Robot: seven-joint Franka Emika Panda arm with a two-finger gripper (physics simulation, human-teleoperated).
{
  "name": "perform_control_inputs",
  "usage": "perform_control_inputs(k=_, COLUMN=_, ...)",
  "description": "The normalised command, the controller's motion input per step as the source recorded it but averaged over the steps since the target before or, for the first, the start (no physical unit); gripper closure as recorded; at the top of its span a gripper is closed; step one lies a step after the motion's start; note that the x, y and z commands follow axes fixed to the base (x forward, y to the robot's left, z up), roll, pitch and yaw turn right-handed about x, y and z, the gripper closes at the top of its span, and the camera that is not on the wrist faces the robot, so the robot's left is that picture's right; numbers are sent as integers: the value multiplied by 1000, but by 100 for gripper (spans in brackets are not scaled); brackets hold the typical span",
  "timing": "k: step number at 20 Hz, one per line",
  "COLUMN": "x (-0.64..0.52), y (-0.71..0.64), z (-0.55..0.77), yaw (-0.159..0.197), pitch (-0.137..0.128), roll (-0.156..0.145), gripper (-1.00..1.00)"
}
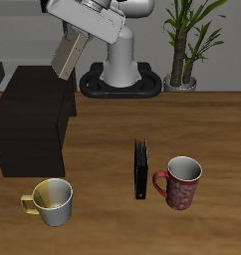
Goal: Place the yellow book flat on top of the shelf
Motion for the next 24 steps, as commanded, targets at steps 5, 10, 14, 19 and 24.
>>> perform_control_inputs(k=5, x=64, y=-757, z=114, yaw=19, pitch=-38, roll=-136, gripper=100)
perform_control_inputs(k=10, x=174, y=-656, z=-233, yaw=42, pitch=15, roll=-116, gripper=100)
perform_control_inputs(k=14, x=113, y=-337, z=-303, yaw=9, pitch=24, roll=-79, gripper=100)
perform_control_inputs(k=19, x=153, y=-174, z=-462, yaw=39, pitch=54, roll=-34, gripper=100)
perform_control_inputs(k=24, x=184, y=-5, z=-480, yaw=3, pitch=94, roll=21, gripper=100)
